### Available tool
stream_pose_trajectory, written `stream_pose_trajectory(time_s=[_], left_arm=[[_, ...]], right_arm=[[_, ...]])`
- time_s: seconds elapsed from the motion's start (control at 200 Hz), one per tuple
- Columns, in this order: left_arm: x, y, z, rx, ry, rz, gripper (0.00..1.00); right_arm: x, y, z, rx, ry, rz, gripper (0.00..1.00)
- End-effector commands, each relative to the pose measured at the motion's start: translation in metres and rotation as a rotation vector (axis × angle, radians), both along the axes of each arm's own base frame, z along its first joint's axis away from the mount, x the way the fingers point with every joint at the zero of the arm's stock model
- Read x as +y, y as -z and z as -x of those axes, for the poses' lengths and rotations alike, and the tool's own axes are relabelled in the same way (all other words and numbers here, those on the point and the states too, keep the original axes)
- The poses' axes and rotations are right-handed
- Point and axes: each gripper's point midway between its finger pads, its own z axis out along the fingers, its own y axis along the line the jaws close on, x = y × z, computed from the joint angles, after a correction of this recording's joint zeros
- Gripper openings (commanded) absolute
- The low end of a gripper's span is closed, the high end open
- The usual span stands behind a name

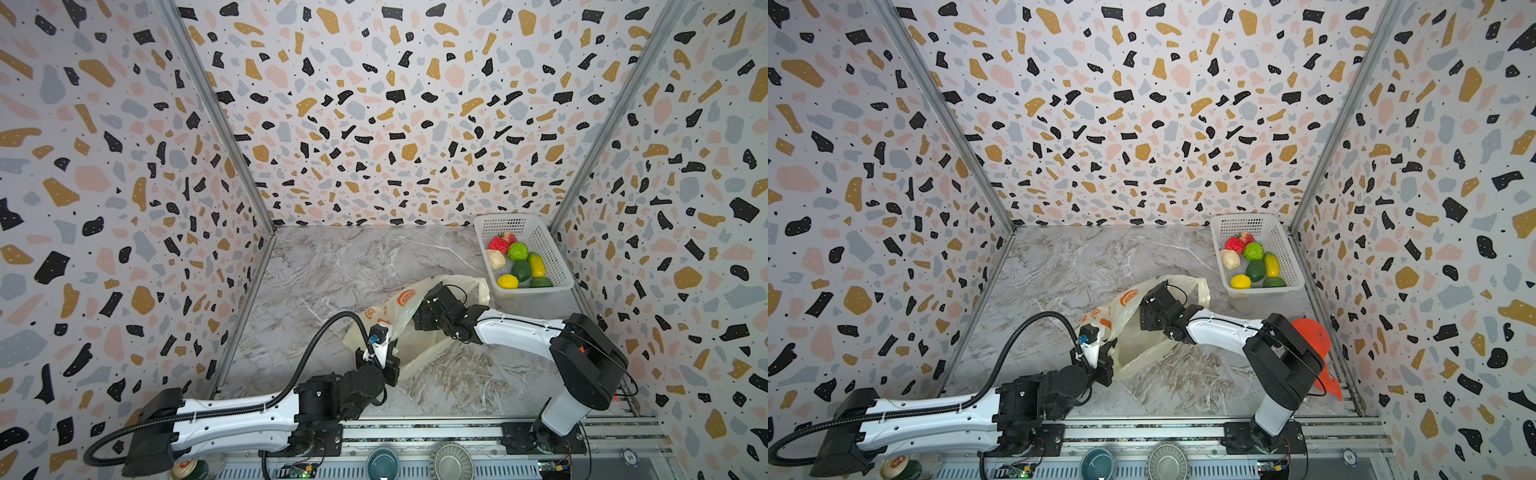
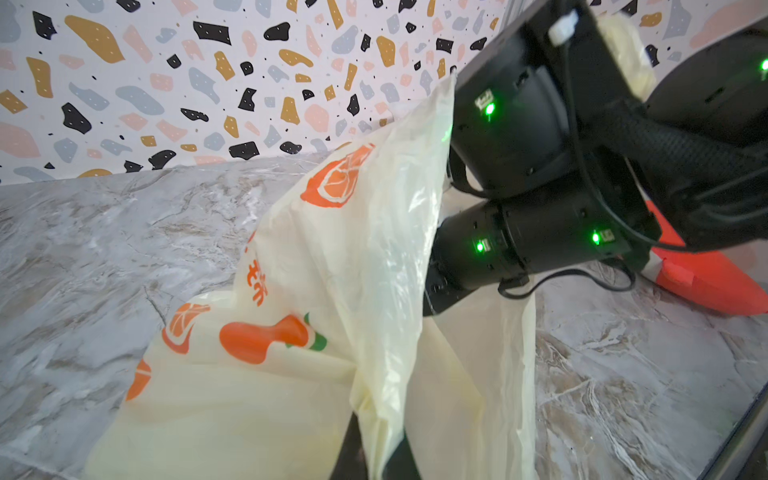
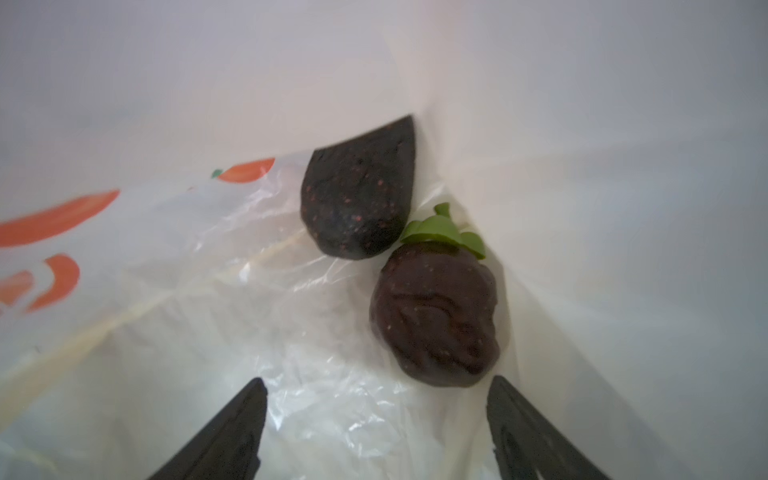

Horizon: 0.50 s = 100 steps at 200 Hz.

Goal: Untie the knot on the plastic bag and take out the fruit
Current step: 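Lower the right gripper into the bag onto the dark purple mangosteen and close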

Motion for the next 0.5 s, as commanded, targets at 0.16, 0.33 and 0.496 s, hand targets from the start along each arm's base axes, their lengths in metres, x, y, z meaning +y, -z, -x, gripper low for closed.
stream_pose_trajectory(time_s=[0.16, 0.33, 0.496], left_arm=[[-0.014, -0.005, 0.003, -0.005, 0.036, 0.032, 0.00], [-0.025, -0.007, 0.003, -0.013, 0.059, 0.015, 0.00], [-0.033, -0.008, 0.004, -0.014, 0.075, 0.013, 0.00]], right_arm=[[0.006, -0.015, -0.015, -0.035, 0.030, -0.097, 0.87], [0.000, -0.006, -0.017, -0.049, 0.078, -0.115, 0.90], [-0.013, 0.002, -0.028, -0.063, 0.155, -0.126, 0.91]])
